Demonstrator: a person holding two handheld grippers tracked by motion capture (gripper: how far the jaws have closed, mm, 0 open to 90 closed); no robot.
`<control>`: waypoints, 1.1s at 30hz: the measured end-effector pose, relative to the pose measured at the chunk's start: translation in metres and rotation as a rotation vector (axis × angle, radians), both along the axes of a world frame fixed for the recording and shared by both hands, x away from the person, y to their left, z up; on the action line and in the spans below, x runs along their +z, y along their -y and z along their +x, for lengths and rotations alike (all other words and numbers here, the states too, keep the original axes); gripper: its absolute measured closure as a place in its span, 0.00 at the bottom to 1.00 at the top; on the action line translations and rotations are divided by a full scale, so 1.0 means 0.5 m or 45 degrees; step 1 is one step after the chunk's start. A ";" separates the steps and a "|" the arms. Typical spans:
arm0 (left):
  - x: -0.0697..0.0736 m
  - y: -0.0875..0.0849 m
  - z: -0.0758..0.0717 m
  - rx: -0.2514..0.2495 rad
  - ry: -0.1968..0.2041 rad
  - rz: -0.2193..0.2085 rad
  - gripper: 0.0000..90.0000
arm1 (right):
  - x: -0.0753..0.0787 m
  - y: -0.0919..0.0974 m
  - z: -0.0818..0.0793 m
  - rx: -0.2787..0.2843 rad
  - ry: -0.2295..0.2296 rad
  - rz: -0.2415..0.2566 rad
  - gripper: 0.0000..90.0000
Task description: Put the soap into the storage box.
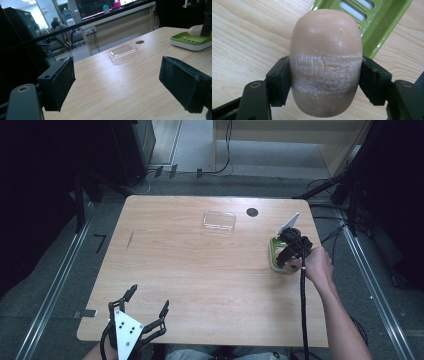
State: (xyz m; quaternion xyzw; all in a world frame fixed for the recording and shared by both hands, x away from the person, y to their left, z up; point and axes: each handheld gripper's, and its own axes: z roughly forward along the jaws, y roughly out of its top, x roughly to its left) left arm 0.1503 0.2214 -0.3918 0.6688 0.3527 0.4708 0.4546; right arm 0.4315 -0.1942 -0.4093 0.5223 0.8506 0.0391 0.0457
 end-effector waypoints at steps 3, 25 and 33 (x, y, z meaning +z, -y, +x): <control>0.000 0.000 0.000 0.001 0.000 0.000 0.15 | -0.002 0.004 0.008 -0.026 0.003 0.016 0.37; 0.000 0.000 0.000 0.002 0.001 -0.003 0.15 | -0.010 0.014 0.055 -0.127 0.008 0.077 0.37; 0.000 0.000 0.000 0.001 0.000 -0.002 0.15 | -0.018 0.012 0.071 -0.159 0.002 0.094 0.37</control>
